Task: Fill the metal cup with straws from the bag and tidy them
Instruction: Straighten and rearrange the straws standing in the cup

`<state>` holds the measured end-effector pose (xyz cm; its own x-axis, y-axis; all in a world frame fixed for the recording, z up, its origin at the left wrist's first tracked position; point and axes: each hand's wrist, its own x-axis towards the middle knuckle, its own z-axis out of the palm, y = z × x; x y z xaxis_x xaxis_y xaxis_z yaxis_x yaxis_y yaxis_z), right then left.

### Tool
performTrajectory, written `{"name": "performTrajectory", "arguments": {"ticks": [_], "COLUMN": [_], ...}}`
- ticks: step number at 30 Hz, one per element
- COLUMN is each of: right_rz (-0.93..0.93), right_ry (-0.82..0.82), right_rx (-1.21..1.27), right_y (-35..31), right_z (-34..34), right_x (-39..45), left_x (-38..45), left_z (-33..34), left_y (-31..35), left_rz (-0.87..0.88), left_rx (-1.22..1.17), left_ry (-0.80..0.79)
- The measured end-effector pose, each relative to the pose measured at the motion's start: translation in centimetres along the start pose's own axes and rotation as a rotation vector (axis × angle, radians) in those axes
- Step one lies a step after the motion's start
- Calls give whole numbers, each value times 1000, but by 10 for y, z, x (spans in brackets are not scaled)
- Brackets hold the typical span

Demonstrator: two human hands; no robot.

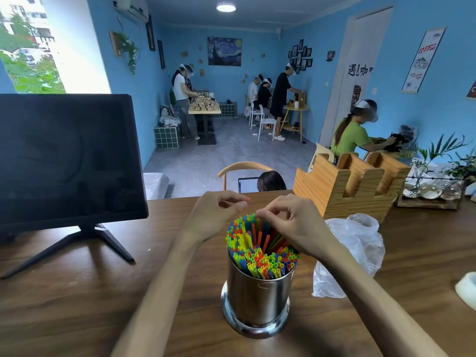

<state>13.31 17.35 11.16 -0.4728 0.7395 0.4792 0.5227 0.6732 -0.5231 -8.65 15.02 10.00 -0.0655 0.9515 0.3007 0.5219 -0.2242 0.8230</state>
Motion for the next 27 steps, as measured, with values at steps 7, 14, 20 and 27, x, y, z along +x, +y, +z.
{"name": "performTrajectory", "arguments": {"ticks": [7,14,20,27], "right_rz": [59,125,125,117], "right_ry": [-50,-29,-35,-85], "right_rx": [197,290,364,360], "right_y": [13,21,18,9], "right_z": [0,1,3,3], "right_x": [2,4,6,9], "left_x": [5,10,8,0], "left_z": [4,2,-10,-23], "left_y": [6,9,18,35], "left_rz": [-118,-162,-178,-133], "left_rx": [97,57,-70,-288], "left_ry": [-214,-126,-119,-80]}}
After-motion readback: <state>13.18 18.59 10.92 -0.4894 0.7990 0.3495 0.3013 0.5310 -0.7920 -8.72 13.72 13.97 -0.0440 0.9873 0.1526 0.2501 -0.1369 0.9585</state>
